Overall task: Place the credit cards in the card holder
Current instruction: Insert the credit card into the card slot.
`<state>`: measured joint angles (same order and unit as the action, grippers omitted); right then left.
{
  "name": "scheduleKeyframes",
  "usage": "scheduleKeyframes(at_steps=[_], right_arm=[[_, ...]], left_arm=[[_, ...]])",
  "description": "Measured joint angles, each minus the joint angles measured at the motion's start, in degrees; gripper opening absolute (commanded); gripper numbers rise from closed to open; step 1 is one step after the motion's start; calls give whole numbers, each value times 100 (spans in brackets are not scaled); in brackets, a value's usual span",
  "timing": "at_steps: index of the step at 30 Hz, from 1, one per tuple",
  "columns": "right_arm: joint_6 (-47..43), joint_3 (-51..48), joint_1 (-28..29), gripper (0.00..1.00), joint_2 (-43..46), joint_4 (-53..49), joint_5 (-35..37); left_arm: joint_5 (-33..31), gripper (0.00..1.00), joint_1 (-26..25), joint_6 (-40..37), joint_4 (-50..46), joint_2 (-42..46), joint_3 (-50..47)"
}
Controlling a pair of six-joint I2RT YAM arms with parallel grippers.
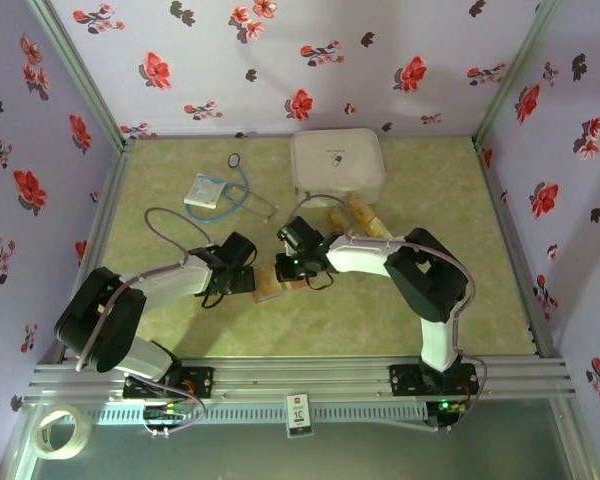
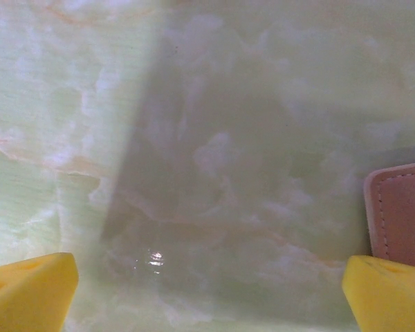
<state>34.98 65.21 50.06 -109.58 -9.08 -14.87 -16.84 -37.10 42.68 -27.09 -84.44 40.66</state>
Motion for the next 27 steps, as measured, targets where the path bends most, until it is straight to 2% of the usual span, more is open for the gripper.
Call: scheduleKeyframes(at_steps=[10, 12, 17, 19, 24, 27], right_arm=[[15, 44, 90, 1, 44, -2, -83], [13, 42, 87, 7, 157, -59, -72], [-111, 31, -42, 40, 837, -339, 133], [-177, 7, -203, 47, 1176, -442, 254], [-372, -138, -713, 56, 1716, -671, 584], [-501, -249, -960, 56, 1720, -815, 728]], left_arm=[[9, 100, 9, -24, 0, -20, 15], [22, 100, 42, -70, -17, 0, 20], [37, 100, 197, -120, -98, 411, 20], [37, 100, 243, -129, -133, 688, 20], [149, 100, 267, -129, -107, 1362, 4], [391, 100, 267, -125, 57, 1661, -101]])
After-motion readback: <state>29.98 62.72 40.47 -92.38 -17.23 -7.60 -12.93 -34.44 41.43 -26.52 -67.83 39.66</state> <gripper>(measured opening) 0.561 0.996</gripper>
